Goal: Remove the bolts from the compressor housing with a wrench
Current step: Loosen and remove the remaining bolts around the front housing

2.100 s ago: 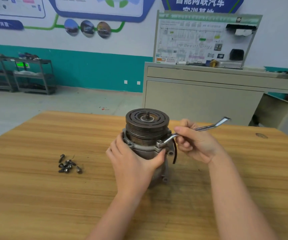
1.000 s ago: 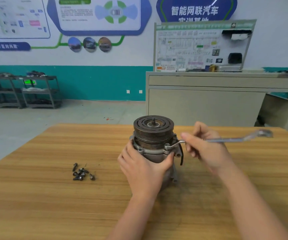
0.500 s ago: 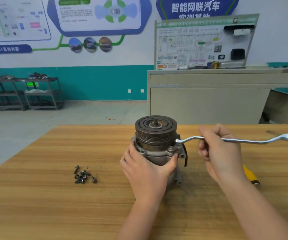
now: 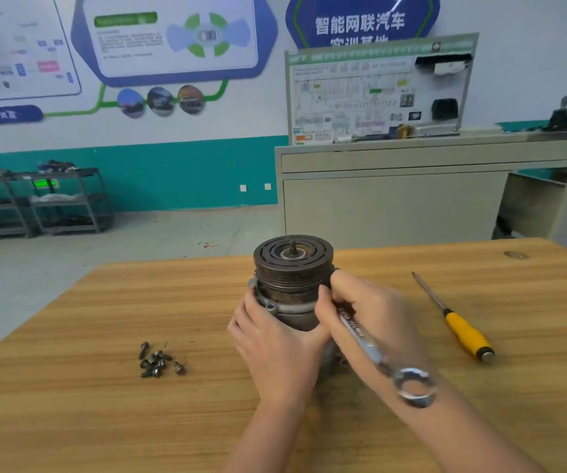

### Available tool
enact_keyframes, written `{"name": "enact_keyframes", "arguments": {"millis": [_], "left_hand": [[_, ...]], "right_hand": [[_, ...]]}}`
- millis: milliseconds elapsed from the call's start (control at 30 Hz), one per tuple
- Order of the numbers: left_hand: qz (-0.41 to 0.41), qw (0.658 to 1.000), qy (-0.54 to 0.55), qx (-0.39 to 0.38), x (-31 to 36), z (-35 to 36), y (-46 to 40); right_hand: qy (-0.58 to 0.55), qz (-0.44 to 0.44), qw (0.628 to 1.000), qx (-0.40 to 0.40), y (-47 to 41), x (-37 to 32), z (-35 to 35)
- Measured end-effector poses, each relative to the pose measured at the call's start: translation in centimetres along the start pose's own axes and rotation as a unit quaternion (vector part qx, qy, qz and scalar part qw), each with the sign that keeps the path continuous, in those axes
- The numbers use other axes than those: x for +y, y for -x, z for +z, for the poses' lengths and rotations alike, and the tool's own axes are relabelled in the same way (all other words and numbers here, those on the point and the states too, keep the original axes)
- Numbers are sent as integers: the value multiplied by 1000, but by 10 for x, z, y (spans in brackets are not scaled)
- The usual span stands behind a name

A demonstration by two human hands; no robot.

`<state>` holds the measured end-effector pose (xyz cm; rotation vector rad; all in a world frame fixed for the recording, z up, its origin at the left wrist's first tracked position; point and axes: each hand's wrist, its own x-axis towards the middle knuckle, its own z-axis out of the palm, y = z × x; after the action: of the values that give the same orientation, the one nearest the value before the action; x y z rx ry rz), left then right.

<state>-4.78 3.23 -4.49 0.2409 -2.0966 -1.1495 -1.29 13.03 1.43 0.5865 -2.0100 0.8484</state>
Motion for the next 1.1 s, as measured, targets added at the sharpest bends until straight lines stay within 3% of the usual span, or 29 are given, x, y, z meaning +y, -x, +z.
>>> {"name": "enact_keyframes", "arguments": {"millis": [67,133,233,333,433,533,600,700,767,867,1000,1100], "left_hand": [[13,1000,-10,5,0,0,0],[22,999,-25,8,-2,1,0],[26,999,-40,9,-3,2,-2],[27,999,-45,10,-2,3,-2],[31,998,-48,10,-3,4,-1],[33,998,-50,16,-5,7,-2],[35,998,-50,23,-7,8,-4],[38,998,-51,22,-8,10,-3],[38,998,-48,22,-8,11,-3],[37,998,-45,22,-8,10,-2],[36,998,-46,17,-8,10,-3],[41,998,-42,20,-9,10,-3]], "right_hand": [[-121,100,987,-31,-3,14,-10],[-300,217,926,-73,-12,37,-20],[-520,350,765,-147,-29,74,-22],[-635,407,622,-210,-40,91,-5],[-685,400,575,-199,-43,92,6],[-721,395,563,-82,-45,85,3],[-701,383,602,15,-43,80,-3],[-545,333,766,70,-35,62,-7],[-434,316,841,70,-27,50,-6],[-349,290,888,70,-20,38,-7],[-273,259,924,64,-11,24,-9],[-126,190,972,63,-3,9,-3]]}}
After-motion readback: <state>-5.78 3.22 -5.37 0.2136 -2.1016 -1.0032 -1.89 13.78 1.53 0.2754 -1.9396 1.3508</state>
